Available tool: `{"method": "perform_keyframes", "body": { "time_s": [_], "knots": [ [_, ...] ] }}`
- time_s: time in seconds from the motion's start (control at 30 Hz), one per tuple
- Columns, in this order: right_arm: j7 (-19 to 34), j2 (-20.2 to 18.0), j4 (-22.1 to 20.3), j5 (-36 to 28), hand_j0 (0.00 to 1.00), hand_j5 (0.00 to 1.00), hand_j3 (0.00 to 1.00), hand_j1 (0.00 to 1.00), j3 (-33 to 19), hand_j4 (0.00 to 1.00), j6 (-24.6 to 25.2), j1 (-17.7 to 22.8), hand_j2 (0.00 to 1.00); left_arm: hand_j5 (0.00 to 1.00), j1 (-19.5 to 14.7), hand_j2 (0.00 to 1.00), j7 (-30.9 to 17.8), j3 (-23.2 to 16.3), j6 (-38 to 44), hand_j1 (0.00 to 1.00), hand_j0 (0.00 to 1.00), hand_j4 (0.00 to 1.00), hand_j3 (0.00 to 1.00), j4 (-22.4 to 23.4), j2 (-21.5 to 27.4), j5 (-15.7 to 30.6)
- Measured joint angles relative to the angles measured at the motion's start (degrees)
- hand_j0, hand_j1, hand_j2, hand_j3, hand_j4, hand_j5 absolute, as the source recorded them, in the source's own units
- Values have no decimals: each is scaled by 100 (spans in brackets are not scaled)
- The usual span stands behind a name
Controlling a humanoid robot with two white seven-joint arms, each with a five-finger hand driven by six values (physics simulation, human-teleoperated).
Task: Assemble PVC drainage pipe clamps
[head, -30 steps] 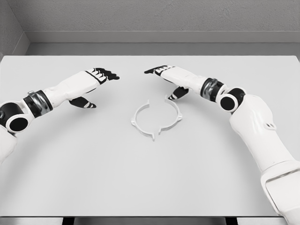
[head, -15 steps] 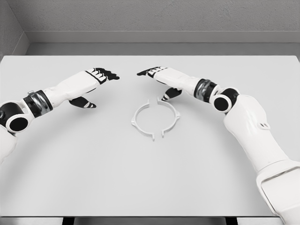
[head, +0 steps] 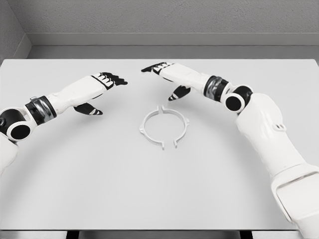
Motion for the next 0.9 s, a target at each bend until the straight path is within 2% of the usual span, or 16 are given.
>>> {"method": "perform_keyframes", "body": {
  "time_s": [0.1,0.17,0.3,0.37,0.43,0.57,0.7,0.77,0.8,0.9],
  "knots": [
    [-13,-242,1,-82,100,100,100,100,-104,100,-4,61,100,100,0,100,0,-7,0,100,100,100,100,0,-1,0],
    [2,-485,-215,-192,100,100,100,100,-463,100,-5,404,100,100,0,100,1,-16,0,100,100,100,100,0,-10,-3],
    [11,-942,-846,-516,100,100,100,100,-1065,100,-5,984,100,100,0,100,-1,-43,0,100,100,100,100,-1,-42,-8],
    [1,-1200,-1327,-631,100,100,100,100,-1217,100,5,1506,100,100,-16,100,-2,-55,0,100,100,100,100,1,-56,-11],
    [11,-1439,-1834,-742,100,100,100,100,-1403,100,-7,1819,100,100,-114,100,-4,-80,1,100,100,100,100,46,-66,-8],
    [7,-1861,-2424,-1249,100,100,100,100,-1615,100,-2,2180,100,100,-158,100,-7,-134,0,100,100,100,100,192,-119,-15],
    [18,-2047,-2836,-1533,100,100,100,100,-1660,100,-4,2751,100,100,-272,100,-7,-180,1,100,100,100,100,326,-220,-30],
    [25,-2074,-3059,-1582,100,100,100,100,-1653,100,-2,2786,100,100,-483,100,-7,-333,2,100,100,100,100,478,-344,-45],
    [28,-2075,-3133,-1593,100,100,100,100,-1645,100,-2,2909,100,100,-492,100,-8,-412,1,100,100,100,100,535,-403,-53],
    [29,-2076,-3411,-1630,100,100,100,100,-1631,100,-2,2953,100,100,-501,100,-17,-567,0,100,100,100,100,610,-518,-66]
  ]
}}
